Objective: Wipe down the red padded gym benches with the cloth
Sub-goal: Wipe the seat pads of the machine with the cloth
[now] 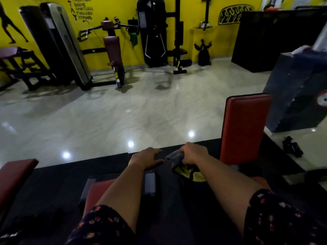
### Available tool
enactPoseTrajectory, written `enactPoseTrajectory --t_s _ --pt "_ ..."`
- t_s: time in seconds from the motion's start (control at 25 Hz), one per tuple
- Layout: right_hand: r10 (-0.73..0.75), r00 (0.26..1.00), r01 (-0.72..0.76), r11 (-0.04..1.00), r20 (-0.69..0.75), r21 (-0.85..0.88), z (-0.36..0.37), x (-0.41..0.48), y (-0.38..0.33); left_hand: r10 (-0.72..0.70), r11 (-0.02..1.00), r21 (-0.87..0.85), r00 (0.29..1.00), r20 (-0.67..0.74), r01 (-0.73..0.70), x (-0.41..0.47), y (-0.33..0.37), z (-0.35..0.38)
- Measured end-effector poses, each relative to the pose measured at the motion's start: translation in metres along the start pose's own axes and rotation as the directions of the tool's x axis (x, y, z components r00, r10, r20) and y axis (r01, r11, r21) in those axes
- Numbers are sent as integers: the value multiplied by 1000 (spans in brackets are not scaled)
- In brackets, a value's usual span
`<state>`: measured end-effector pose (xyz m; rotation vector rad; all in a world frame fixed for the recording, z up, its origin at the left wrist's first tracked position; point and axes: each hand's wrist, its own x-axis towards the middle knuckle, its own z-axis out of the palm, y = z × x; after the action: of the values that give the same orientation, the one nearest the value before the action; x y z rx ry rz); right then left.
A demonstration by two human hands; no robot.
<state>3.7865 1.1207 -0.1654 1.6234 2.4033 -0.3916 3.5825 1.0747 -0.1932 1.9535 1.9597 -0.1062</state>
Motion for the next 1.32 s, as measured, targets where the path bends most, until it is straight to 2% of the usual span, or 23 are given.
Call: enactPoseTrajectory --t_s 0.2,0.36,0.48,0.6,0.76,0.96,1.12,1.32 --pt "68 988 -79 994 -140 -77 -18 52 7 140 979 133 985 96 -152 87 -16 -23" --pt "91 965 -152 959 -247 -239 -22 82 25 272 946 153 956 108 -287 157 -4 -39" --pt "205 937 -284 919 -281 -274 -18 74 46 403 896 146 906 129 -419 190 31 -41" --pt "325 915 -381 891 -240 -245 -9 46 72 543 819 140 830 128 -557 205 80 -40" --pt "549 818 -574 800 -172 -176 -1 -4 119 696 676 145 690 198 -723 209 163 -25" --pt "747 654 -756 652 -119 -61 20 -62 176 784 503 210 544 298 -839 213 251 4" --pt "826 556 -829 559 -90 8 34 -90 235 781 439 286 519 348 -852 221 308 17" --pt "850 521 -846 526 -79 82 35 -96 298 775 416 335 522 356 -845 229 360 24"
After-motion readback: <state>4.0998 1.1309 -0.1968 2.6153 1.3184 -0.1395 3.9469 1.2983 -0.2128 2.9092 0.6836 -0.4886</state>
